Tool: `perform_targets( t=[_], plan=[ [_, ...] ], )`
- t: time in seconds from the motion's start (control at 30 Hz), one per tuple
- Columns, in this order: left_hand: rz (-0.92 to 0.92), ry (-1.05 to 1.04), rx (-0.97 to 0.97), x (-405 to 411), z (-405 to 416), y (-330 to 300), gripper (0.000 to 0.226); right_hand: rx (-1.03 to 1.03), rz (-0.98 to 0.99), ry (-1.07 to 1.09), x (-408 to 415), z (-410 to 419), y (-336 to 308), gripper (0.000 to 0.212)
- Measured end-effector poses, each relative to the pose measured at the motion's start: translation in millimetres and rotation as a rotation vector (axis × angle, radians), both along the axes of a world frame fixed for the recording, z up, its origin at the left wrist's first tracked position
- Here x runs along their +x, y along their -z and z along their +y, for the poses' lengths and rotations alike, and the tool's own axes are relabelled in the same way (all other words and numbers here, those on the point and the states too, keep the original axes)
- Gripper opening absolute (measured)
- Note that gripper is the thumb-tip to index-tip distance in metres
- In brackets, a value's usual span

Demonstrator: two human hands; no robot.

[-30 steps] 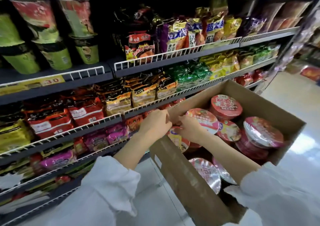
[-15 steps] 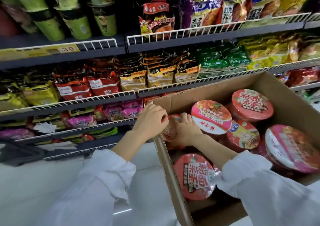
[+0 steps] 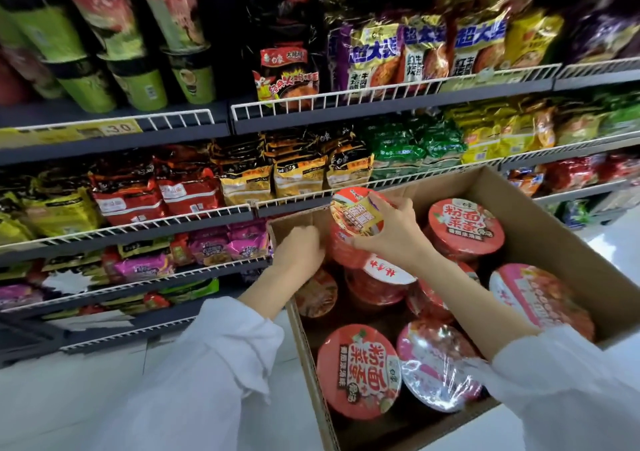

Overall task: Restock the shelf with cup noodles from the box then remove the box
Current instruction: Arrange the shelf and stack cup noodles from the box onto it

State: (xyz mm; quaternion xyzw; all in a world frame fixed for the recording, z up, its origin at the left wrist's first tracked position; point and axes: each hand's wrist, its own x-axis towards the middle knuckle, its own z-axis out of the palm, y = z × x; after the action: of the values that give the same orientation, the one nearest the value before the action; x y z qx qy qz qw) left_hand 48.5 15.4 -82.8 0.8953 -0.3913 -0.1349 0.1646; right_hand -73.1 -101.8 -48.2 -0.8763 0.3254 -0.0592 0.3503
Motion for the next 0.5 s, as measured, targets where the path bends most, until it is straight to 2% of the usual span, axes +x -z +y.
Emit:
perform_targets(
  t=[0.07,0.2,0.33,0.5],
  plan=[
    [0.070,0.030,0.231,-8.9,-13.3,10.8,0.027,-0.063,0.032,0.003,-4.0,-9.5,2.5,0.094],
    [0.140,-0.008,0.486,-13.7,-34.5,48.9,0.052,-0.070,0.089,-0.026,-10.3,-24.7,23.1,0.093],
    [0.172,-0.144,0.534,-11.5,-36.3,94.7,0.055,-0.001,-0.047,0.006,-21.1,-29.6,42.3,0.091],
    [0.070,0.007,0.667,-8.8,-38.2,107.3,0.076,0.030,-0.107,0.031,-21.6,-31.0,49.6,0.090]
  ],
)
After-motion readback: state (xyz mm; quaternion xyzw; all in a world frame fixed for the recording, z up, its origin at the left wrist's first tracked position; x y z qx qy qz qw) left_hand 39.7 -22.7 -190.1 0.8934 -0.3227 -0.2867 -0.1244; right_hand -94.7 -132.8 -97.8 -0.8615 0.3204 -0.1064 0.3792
